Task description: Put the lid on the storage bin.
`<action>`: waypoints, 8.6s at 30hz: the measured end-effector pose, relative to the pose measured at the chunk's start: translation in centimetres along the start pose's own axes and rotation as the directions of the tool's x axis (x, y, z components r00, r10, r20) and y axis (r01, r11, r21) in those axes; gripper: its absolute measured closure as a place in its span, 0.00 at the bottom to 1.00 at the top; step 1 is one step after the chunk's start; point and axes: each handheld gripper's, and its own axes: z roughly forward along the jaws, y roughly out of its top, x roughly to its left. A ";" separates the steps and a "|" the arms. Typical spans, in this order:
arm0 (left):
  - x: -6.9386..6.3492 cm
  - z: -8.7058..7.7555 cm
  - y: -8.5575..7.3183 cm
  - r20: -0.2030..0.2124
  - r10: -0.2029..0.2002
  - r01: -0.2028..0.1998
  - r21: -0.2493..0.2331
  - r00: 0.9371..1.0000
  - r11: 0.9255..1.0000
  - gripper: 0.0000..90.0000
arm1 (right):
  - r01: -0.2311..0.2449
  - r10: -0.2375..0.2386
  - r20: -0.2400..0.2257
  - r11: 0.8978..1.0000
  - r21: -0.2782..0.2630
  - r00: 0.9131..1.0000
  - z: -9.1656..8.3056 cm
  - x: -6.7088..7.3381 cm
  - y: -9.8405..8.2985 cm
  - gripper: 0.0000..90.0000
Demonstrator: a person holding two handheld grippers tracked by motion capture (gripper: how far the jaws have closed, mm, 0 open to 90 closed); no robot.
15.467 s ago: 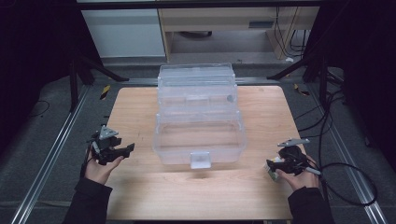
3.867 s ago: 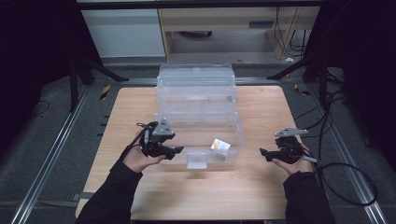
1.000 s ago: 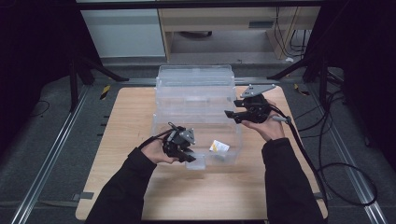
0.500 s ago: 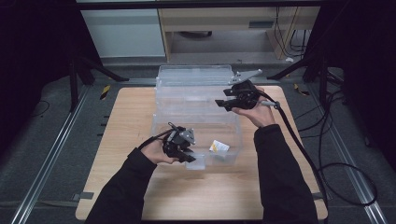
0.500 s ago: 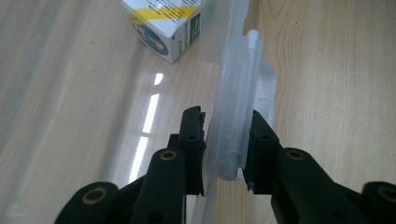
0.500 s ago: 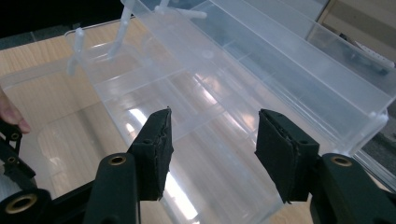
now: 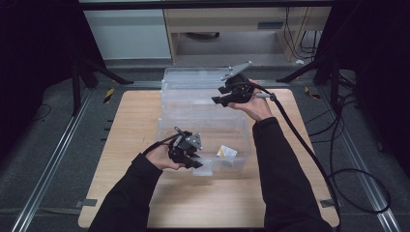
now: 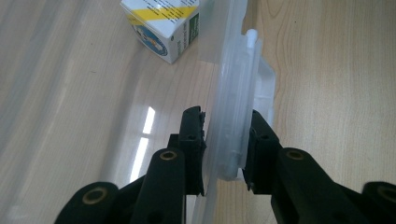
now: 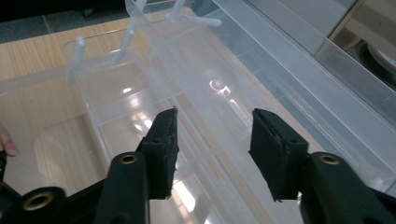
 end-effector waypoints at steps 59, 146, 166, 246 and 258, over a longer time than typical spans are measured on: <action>0.2 0.1 0.2 0.009 -0.019 0.019 0.007 1.000 1.000 0.79 | 0.150 -0.088 -0.224 0.950 0.275 0.971 4.1 0.6 4.4 0.94; -2.1 -11.9 -2.1 -0.285 -0.278 0.172 -0.345 0.917 0.922 0.66 | 0.162 -0.112 -0.277 0.973 0.165 0.954 -0.2 8.1 -1.0 0.95; 3.4 -14.4 -5.5 -0.364 -0.606 0.317 -0.602 0.707 0.733 0.84 | 0.134 -0.093 -0.246 0.979 0.154 0.965 -0.4 8.9 -1.7 0.93; -1.8 -10.7 -9.9 -0.384 -0.516 0.335 -0.448 0.766 0.829 0.98 | -0.259 0.266 0.099 0.963 -0.070 0.959 -9.1 7.1 -14.6 0.95; -1.8 -9.9 -10.7 -0.390 -0.517 0.359 -0.411 0.762 0.838 0.98 | -0.252 0.254 0.110 0.967 -0.031 0.961 -8.7 7.2 -15.6 0.94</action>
